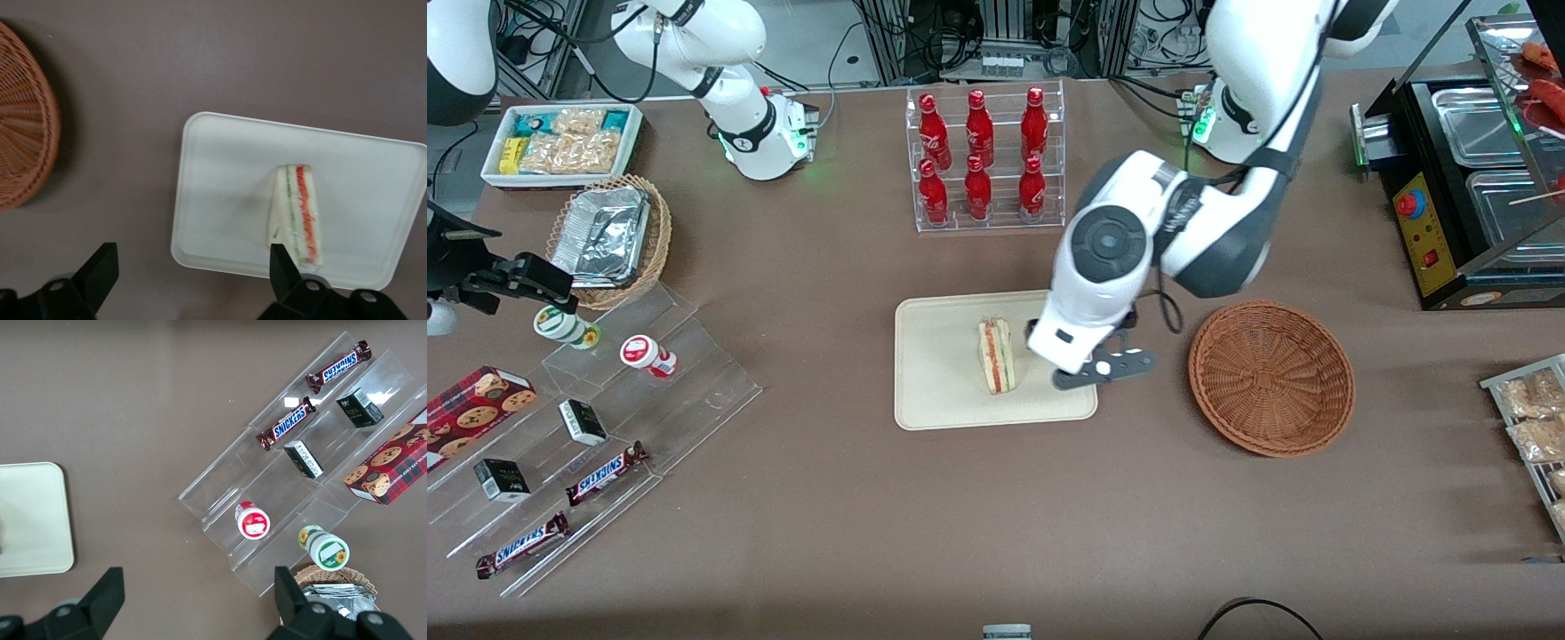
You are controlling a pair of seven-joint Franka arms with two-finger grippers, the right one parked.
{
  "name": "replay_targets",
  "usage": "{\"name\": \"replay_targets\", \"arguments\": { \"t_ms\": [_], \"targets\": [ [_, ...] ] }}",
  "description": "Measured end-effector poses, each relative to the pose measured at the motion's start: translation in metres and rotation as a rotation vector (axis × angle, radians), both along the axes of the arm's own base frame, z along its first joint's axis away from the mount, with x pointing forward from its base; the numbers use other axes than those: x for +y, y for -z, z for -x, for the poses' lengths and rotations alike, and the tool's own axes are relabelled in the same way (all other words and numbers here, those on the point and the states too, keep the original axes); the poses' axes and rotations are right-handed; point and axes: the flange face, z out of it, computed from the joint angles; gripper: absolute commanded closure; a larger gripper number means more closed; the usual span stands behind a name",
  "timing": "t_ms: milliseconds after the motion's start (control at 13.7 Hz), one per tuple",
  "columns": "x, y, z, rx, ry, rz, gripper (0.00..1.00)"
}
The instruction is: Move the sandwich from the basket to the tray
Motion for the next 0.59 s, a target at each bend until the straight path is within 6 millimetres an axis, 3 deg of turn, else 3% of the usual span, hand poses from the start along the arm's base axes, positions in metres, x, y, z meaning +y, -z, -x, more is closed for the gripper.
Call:
{"name": "replay_targets", "arguments": {
  "t_ms": [585],
  "targets": [
    [0.146, -0.047, -0.021, 0.083, 0.125, 0.012, 0.00]
  ]
}}
